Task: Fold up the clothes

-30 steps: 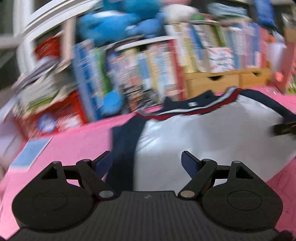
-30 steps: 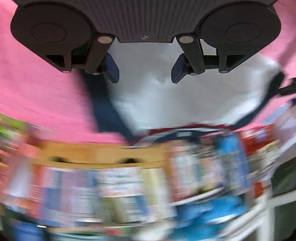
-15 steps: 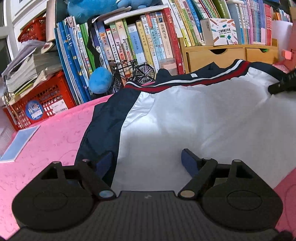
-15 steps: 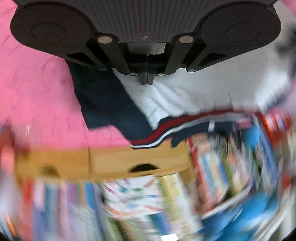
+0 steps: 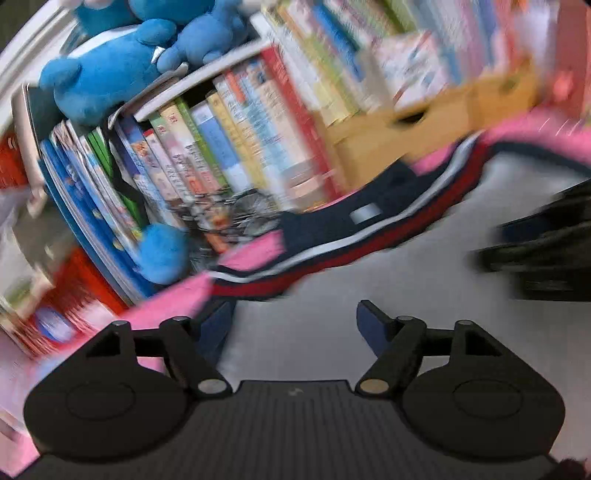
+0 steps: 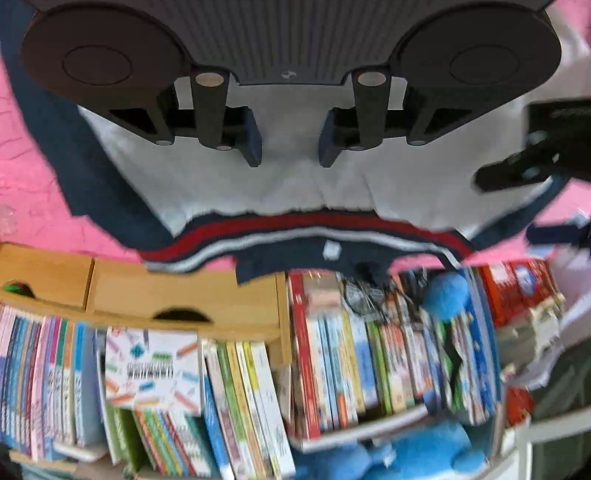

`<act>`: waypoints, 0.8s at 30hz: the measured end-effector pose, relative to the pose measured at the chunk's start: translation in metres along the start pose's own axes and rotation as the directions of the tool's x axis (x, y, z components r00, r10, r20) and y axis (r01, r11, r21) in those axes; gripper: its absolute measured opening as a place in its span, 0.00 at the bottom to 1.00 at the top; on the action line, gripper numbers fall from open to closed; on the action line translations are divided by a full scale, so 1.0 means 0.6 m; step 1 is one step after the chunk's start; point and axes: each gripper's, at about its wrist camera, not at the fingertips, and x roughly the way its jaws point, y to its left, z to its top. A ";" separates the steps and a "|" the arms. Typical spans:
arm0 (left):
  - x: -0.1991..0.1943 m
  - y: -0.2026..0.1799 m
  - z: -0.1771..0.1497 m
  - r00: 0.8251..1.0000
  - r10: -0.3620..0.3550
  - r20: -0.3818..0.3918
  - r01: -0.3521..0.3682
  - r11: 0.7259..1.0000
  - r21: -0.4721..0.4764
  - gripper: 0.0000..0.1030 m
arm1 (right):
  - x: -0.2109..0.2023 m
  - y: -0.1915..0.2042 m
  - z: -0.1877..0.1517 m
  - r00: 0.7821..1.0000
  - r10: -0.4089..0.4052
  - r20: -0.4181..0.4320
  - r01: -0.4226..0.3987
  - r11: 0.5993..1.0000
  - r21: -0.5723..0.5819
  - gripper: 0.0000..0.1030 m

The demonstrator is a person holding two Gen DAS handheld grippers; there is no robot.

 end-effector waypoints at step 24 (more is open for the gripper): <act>0.086 0.097 -0.023 0.995 0.072 -0.074 -0.085 0.977 -0.195 0.88 | 0.039 0.129 0.013 0.999 -0.019 0.043 0.034 0.922 -0.385 0.63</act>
